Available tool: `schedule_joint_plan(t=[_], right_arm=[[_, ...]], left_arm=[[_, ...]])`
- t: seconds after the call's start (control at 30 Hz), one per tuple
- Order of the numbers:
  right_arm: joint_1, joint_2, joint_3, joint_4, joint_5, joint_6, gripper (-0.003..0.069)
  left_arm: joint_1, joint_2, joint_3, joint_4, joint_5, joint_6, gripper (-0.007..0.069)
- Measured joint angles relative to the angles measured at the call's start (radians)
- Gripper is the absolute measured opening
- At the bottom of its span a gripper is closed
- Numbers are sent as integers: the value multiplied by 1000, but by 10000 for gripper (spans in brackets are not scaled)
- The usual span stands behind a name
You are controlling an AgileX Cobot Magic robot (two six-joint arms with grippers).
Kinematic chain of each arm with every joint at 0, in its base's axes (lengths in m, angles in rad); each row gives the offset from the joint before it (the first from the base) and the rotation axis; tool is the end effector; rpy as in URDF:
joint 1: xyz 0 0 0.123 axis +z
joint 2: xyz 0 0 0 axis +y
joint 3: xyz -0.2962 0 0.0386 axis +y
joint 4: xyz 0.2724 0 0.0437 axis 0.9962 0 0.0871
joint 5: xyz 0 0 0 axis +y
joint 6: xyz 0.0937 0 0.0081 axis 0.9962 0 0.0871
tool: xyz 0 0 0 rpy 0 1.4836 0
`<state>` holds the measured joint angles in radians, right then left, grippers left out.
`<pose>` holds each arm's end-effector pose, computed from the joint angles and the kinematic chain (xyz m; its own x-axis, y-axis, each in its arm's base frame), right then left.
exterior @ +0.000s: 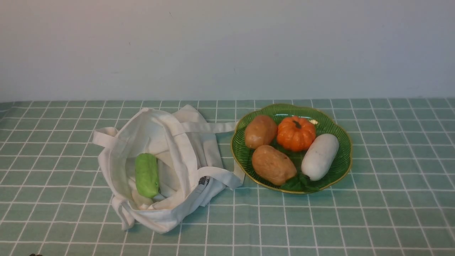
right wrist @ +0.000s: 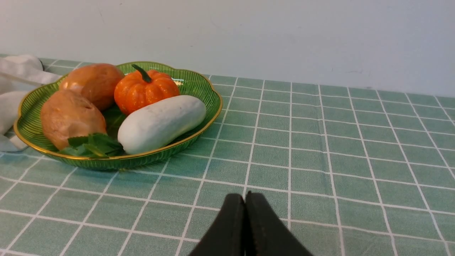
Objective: Take vegetables from cloth bag on blue coffee tablecloth place on plate.
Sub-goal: 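Reach into the cloth bag and grasp the green cucumber with the left gripper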
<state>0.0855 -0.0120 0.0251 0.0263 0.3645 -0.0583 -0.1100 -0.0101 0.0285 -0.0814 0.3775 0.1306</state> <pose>0.0661 0.0066 0.1712 -0.2818 -0.0580 -0.9577 -0.1039 0.9941 -0.0296 0.0654 -0.0101 0.1687 -0.2929 0.0875 -0.9521 0.1544 0.9871 0.0432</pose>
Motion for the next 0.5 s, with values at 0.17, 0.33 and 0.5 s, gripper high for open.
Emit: schedule_joint_plan(t=[0.17,0.33,0.5], right_arm=[[0,0,0,0,0,0,-15],[0,0,0,0,0,0,-15],[0,0,0,0,0,0,-15]], left_arm=[[0,0,0,0,0,12,-5],[0,0,0,0,0,19,-5],[0,0,0,0,0,19,-5]])
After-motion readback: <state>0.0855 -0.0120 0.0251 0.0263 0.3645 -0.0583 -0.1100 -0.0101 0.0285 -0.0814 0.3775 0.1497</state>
